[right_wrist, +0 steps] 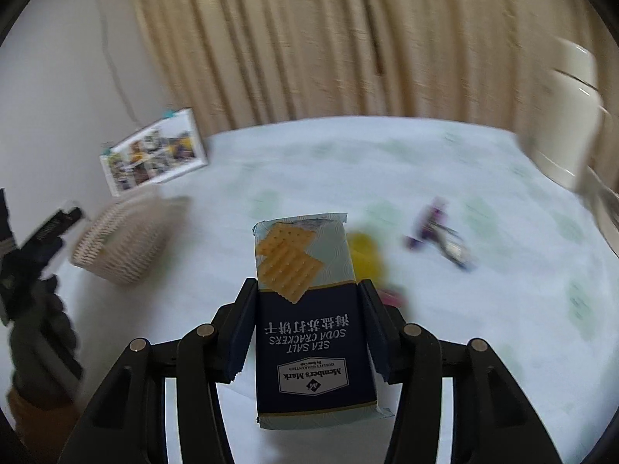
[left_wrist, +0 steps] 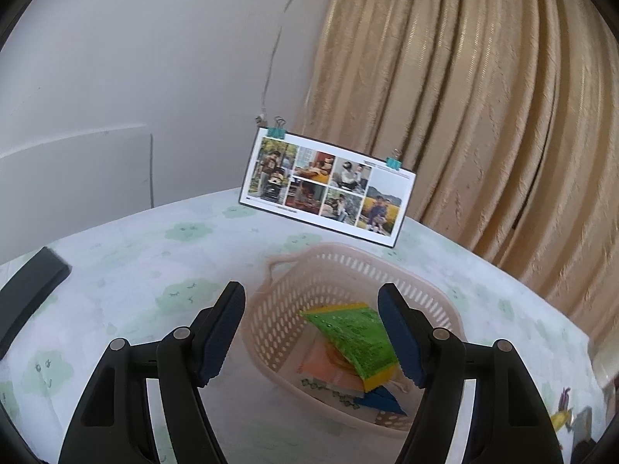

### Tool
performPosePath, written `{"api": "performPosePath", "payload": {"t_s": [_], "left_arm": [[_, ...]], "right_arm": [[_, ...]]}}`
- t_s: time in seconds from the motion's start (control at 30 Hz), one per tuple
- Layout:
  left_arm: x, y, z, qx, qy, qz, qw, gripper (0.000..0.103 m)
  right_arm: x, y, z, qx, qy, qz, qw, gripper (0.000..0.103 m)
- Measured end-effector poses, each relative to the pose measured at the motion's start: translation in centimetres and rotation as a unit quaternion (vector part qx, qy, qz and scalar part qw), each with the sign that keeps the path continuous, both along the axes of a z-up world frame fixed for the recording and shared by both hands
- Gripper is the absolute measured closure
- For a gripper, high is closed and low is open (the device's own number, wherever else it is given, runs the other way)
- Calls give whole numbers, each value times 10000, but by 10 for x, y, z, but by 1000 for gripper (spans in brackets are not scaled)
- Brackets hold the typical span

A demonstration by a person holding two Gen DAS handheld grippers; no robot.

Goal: Organize snacks
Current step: 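Carry the blue cracker box over the basket and open the right tool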

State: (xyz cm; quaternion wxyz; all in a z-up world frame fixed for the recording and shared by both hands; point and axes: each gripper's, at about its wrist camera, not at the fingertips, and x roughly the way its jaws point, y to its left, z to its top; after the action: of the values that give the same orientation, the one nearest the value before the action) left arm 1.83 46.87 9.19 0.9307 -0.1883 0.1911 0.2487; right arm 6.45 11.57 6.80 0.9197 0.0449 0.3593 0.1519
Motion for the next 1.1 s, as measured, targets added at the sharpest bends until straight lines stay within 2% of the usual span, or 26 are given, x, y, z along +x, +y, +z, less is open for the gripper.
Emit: {"api": "performPosePath", "payload": {"t_s": [0.27, 0.57, 0.93, 1.1], "left_arm": [[-6, 5, 2, -69, -85, 130, 9999, 31], [-10, 13, 1, -263, -121, 316, 9991, 31], [-15, 26, -2, -543, -131, 492, 9972, 31], [-19, 31, -3, -652, -202, 568, 9960, 31]], "right_arm": [[28, 99, 26, 414, -117, 940, 9946, 55], [52, 182, 34, 551, -174, 1531, 9865, 55], [69, 222, 23, 583, -14, 1731, 9832, 54], [77, 225, 19, 819, 98, 1744, 9812, 47]]}}
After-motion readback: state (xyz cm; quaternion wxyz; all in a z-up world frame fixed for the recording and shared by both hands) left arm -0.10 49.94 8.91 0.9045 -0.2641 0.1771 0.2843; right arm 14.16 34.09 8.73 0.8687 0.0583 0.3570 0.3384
